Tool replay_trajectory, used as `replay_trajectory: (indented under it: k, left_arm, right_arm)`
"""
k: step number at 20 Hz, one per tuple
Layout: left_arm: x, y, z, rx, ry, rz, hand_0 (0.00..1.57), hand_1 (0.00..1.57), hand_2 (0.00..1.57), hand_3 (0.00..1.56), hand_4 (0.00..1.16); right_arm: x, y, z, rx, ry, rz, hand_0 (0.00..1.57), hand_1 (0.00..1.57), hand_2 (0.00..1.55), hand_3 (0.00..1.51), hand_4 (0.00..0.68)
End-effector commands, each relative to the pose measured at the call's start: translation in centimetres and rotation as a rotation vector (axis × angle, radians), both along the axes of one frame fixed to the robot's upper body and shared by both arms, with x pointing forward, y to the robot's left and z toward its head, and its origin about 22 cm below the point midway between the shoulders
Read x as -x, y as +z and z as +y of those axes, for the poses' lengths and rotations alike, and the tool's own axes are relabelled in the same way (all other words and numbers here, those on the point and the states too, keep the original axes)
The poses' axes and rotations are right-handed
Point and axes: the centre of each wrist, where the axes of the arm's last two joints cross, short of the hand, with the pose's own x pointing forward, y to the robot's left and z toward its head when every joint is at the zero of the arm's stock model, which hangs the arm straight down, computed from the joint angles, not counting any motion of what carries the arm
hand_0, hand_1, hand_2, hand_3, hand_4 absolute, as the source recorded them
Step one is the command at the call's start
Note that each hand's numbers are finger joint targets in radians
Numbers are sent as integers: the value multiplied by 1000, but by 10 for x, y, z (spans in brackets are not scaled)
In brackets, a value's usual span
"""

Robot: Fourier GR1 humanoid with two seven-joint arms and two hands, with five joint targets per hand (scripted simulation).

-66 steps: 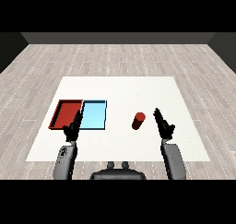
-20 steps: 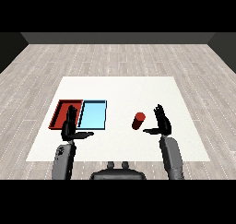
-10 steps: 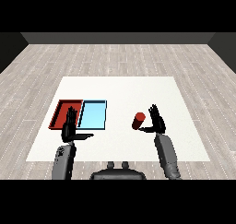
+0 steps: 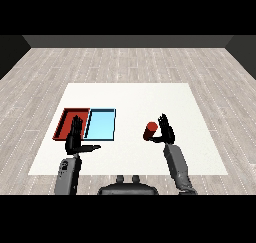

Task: Pick the red can and put it in the red box

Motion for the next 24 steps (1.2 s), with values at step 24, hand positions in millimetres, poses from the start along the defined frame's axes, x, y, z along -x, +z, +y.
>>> replay_trajectory:
  k: [24]
  left_arm:
    - [17, -2, -12, 7, 7, -12, 0, 0, 0, 0, 0]
  right_arm:
    - [-24, -13, 24, -2, 16, 44, 0, 0, 0, 0, 0]
